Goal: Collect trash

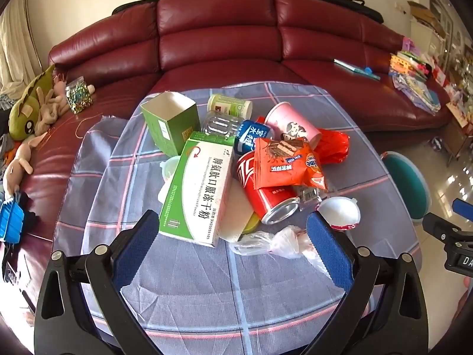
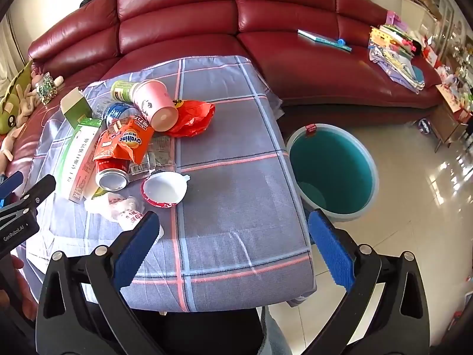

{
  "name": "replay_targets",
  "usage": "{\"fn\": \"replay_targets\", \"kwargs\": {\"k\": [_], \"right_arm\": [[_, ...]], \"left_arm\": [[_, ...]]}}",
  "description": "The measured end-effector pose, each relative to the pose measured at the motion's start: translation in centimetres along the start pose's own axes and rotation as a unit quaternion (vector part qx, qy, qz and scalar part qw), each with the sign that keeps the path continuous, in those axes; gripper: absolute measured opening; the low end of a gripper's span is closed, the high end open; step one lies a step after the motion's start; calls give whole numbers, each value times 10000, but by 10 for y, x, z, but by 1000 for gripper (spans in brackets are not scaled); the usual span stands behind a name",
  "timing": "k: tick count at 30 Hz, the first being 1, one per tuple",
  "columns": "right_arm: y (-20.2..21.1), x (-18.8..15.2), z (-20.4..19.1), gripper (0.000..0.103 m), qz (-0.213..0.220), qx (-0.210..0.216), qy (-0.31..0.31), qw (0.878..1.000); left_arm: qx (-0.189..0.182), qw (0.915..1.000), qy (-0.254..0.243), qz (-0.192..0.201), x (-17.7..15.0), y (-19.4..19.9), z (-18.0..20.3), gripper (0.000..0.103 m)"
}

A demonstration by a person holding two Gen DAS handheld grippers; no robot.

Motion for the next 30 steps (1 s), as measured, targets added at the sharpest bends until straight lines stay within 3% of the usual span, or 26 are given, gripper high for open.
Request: {"fn": "replay_targets", "kwargs": {"k": [30], "right_arm": [[-10, -1, -3, 97, -142, -12, -16, 9999]], "left_arm": [[-51, 9999, -71, -93, -2, -9, -1, 100]]}}
Point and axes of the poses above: each gripper's, at about its wrist camera, not at the fingertips, and y roughly against the way its jaws point, z to its right, x to its top, the point moved 6 cm from there along -y, roughly the way its jaws point, and after that the axes turned 13 degrees about -x, right-handed, at the moved point
